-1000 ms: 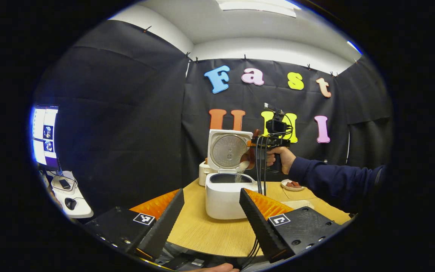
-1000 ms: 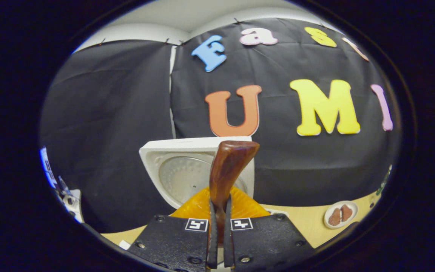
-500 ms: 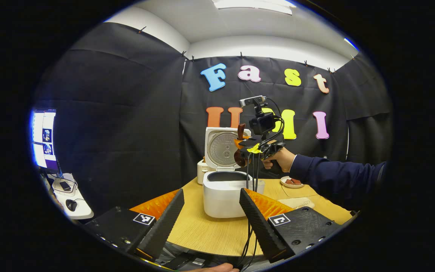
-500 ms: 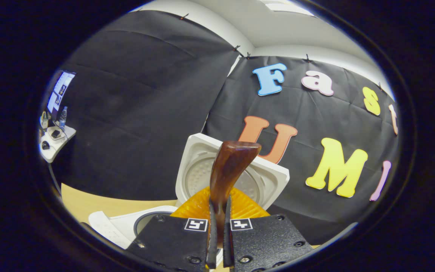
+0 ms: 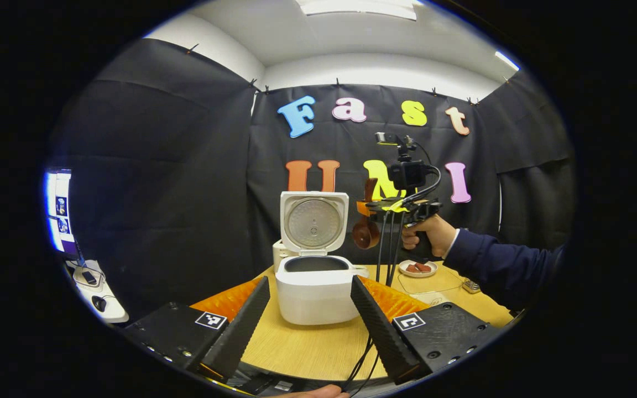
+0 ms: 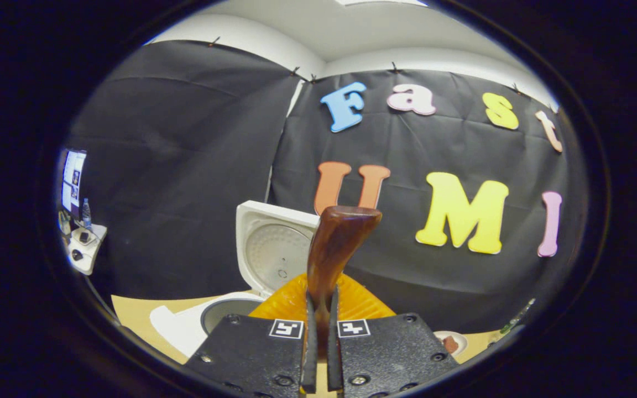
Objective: Close the left gripper, press the button to open the rice cooker; take a wooden spoon from the chopstick holder with the right hand, scoop a spoonful of rice and pour it into the rice cooker, then put the wooden spoon back into the chopstick holder.
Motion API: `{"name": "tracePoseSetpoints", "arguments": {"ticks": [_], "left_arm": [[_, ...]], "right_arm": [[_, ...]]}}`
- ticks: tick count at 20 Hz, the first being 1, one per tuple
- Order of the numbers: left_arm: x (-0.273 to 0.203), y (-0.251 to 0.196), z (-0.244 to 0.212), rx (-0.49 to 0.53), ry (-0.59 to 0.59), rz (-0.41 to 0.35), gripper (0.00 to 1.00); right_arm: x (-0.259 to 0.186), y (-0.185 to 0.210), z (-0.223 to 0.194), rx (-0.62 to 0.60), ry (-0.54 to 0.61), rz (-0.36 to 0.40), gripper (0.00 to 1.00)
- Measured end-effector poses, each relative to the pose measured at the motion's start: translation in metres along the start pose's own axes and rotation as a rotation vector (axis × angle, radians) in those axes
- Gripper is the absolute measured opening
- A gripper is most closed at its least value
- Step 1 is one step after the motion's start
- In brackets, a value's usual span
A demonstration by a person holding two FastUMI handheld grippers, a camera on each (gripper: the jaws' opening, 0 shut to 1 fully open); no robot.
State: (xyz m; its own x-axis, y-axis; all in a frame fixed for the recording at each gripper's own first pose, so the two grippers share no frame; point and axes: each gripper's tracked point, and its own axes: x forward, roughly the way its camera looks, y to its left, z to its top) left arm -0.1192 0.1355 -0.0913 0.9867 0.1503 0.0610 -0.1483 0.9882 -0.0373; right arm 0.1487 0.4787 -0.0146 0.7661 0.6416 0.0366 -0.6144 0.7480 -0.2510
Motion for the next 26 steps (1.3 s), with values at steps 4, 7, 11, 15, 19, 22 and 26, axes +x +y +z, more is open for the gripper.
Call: {"name": "tracePoseSetpoints", "arguments": {"ticks": [4,7,11,15,19,22,26], "left_arm": [[0.031,-0.022,-0.004,0.016,0.014,-0.042,0.94],[0.048,-0.038,-0.009,0.023,0.029,-0.069,0.94],[0.068,-0.057,-0.016,0.031,0.037,-0.085,0.94],[0.083,-0.076,-0.016,0.018,0.055,-0.101,0.94],[0.098,-0.096,-0.004,0.004,0.029,-0.122,0.94],[0.110,-0.109,0.004,0.005,0.004,-0.128,0.94],[0.126,-0.130,0.010,-0.010,-0.010,-0.150,0.94]], "right_arm": [[-0.044,-0.042,-0.016,0.080,0.036,-0.055,0.10],[-0.074,-0.082,-0.022,0.094,0.040,-0.133,0.10],[-0.109,-0.127,-0.036,0.184,0.043,-0.195,0.12],[-0.140,-0.185,-0.059,0.219,0.065,-0.300,0.12],[-0.172,-0.236,-0.078,0.232,0.094,-0.371,0.13],[-0.202,-0.269,-0.086,0.238,0.097,-0.433,0.14],[-0.235,-0.306,-0.105,0.258,0.123,-0.494,0.16]]}}
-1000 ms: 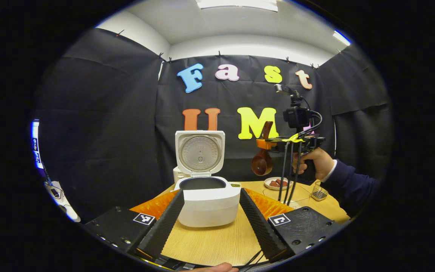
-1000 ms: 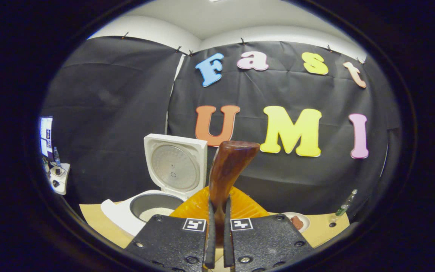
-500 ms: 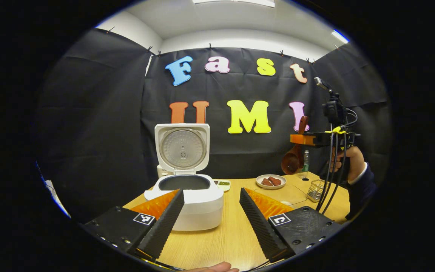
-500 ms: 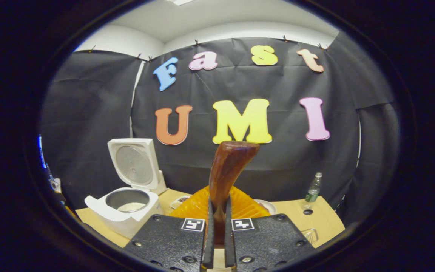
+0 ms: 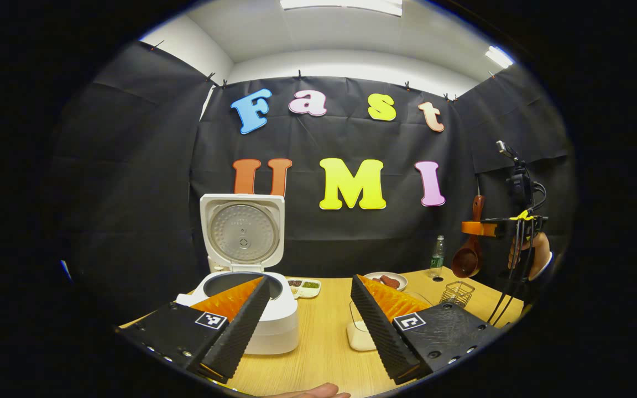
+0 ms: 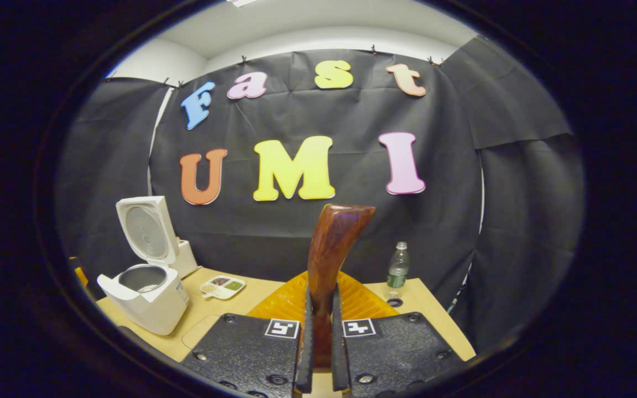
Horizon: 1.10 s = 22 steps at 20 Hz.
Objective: Close the left gripper, press the button to open the rice cooker; take a wooden spoon from the chopstick holder with the right hand, scoop a spoonful of rice and pour it into the rice cooker, then put the wooden spoon back into the chopstick holder.
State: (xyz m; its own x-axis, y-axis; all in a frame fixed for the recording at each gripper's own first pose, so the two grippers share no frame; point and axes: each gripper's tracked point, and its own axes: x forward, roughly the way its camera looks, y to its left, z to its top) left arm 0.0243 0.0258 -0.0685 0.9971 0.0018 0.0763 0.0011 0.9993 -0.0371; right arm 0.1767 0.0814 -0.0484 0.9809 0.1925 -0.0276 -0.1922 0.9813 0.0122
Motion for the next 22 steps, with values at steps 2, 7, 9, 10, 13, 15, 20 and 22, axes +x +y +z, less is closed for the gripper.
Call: {"name": "tracePoseSetpoints", "arguments": {"ticks": [2,7,9,10,13,15,20,22], "left_arm": [[0.008,-0.009,0.001,0.001,0.003,-0.008,0.94],[0.025,-0.023,0.007,0.016,0.009,-0.008,0.94],[0.029,-0.026,0.010,0.022,0.008,-0.011,0.94],[0.031,-0.027,0.010,0.027,0.009,-0.010,0.94],[0.036,-0.027,0.013,0.015,0.011,-0.018,0.94],[0.044,-0.025,0.016,0.003,0.012,-0.027,0.94],[0.062,0.001,0.042,0.028,-0.023,0.000,0.94],[0.070,0.011,0.050,0.040,-0.038,0.005,0.94]], "right_arm": [[0.006,-0.025,-0.005,0.004,0.003,-0.032,0.17],[0.030,-0.067,-0.030,0.001,0.048,-0.079,0.16],[0.045,-0.075,-0.048,0.010,0.087,-0.077,0.16],[0.052,-0.080,-0.056,0.019,0.100,-0.082,0.16],[0.071,-0.086,-0.078,0.044,0.133,-0.055,0.17],[0.074,-0.099,-0.086,0.062,0.143,-0.078,0.21],[0.046,-0.119,-0.064,0.059,0.079,-0.169,0.94],[0.027,-0.116,-0.050,0.080,0.048,-0.165,0.94]]}}
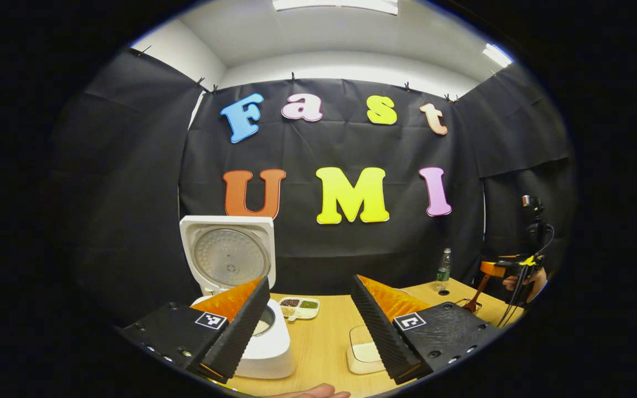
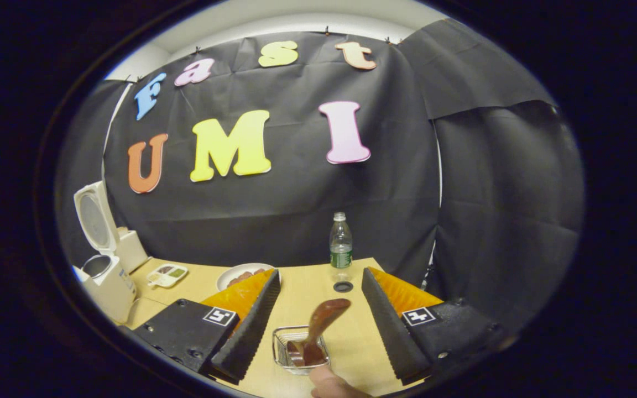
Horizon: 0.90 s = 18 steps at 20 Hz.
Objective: Close the left gripper, press the button to open the rice cooker; take a wooden spoon from the chopstick holder with the right hand, scoop a spoonful of rice and pour it into the rice cooker, then put the wooden spoon back into the chopstick holder.
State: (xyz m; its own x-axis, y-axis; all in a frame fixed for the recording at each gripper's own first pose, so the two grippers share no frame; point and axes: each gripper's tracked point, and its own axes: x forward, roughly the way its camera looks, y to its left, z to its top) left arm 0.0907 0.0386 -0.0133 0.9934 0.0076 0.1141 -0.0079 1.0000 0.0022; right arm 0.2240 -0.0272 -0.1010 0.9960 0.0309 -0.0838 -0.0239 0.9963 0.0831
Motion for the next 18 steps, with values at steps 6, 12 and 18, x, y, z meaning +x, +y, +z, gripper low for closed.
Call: {"name": "tracePoseSetpoints", "arguments": {"ticks": [6,12,18], "left_arm": [[0.025,0.031,0.018,0.003,0.012,0.024,0.94],[0.063,0.076,0.040,0.024,0.016,0.102,0.96],[0.114,0.095,0.086,0.101,-0.029,0.127,0.96]], "right_arm": [[-0.065,0.007,0.025,0.017,-0.072,0.004,0.95],[-0.108,0.019,0.027,0.040,-0.090,0.052,0.95],[-0.123,0.025,0.018,0.060,-0.097,0.059,0.95]]}}
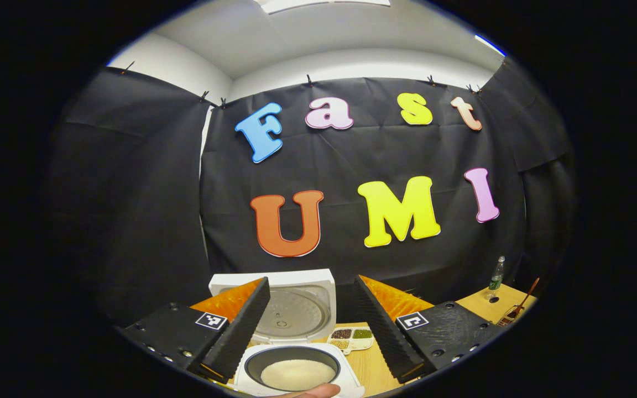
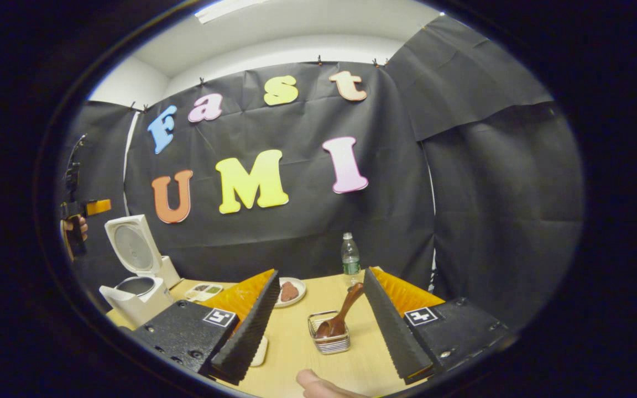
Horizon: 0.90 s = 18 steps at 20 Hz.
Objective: Close the left gripper, press the button to open the rice cooker; take a wooden spoon from the chopstick holder with the right hand, scoop a spoonful of rice and pour it into the rice cooker, then put the wooden spoon back into the chopstick holder.
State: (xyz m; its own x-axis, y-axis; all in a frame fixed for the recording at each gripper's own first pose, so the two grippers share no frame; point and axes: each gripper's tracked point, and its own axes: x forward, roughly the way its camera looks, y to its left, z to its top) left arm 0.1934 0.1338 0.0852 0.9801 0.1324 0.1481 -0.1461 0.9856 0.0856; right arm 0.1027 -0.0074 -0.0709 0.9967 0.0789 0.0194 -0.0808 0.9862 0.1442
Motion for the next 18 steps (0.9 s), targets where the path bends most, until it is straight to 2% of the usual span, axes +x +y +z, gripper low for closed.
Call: {"name": "tracePoseSetpoints", "arguments": {"ticks": [2,6,9,11,13,18], "left_arm": [[0.021,0.002,0.006,-0.012,-0.005,-0.003,0.96],[0.071,0.027,0.003,0.003,0.028,0.072,0.95],[0.110,0.035,-0.003,-0.013,0.044,0.058,0.95],[0.131,0.051,-0.014,-0.037,0.082,0.077,0.95],[0.145,0.067,-0.031,-0.001,0.117,0.105,0.95],[0.164,0.075,-0.072,-0.064,0.224,0.075,0.95]], "right_arm": [[-0.001,0.004,0.002,-0.009,-0.018,0.008,0.95],[-0.004,0.019,-0.002,-0.032,-0.024,0.037,0.96],[-0.007,0.025,0.000,-0.048,-0.041,0.041,0.97],[-0.012,0.028,0.002,-0.054,-0.057,0.041,0.94],[-0.017,0.031,0.002,-0.067,-0.067,0.040,0.96],[-0.030,0.031,0.001,-0.084,-0.072,0.025,0.95]]}}
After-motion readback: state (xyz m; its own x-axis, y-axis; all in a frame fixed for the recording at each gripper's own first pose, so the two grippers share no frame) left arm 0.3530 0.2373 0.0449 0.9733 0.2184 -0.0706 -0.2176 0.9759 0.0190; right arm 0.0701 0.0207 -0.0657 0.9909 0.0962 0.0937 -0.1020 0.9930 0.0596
